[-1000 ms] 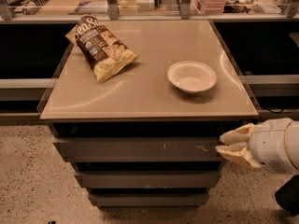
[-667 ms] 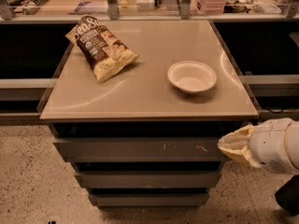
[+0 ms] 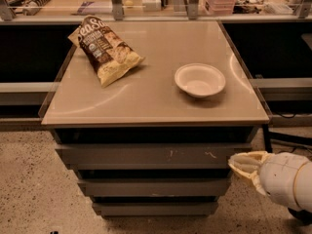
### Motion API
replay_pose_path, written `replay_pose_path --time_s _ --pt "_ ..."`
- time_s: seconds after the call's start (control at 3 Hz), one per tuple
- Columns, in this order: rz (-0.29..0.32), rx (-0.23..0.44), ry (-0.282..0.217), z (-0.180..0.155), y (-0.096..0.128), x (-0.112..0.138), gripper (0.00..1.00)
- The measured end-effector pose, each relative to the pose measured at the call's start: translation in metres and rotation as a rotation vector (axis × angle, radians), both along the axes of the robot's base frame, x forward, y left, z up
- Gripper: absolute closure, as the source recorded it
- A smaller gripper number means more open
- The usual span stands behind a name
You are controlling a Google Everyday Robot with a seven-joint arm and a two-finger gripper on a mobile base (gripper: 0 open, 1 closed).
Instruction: Open top drawer
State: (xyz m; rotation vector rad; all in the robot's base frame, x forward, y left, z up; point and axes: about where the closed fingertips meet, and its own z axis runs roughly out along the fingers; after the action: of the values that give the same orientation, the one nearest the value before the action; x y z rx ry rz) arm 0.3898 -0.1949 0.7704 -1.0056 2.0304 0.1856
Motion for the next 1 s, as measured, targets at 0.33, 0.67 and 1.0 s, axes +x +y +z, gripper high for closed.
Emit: replay_pose_path --time_s 0.33,0.67,1.0 --pt "-0.096 0.078 -0.089 -0.0203 -0.0055 0.0119 1.00" --pt "-0.082 0.064 -0.132 -0.0192 -0.0019 0.0120 1.00" --pt "-0.078 0.060 -0.131 -0.0190 -0.0018 0.0123 1.00"
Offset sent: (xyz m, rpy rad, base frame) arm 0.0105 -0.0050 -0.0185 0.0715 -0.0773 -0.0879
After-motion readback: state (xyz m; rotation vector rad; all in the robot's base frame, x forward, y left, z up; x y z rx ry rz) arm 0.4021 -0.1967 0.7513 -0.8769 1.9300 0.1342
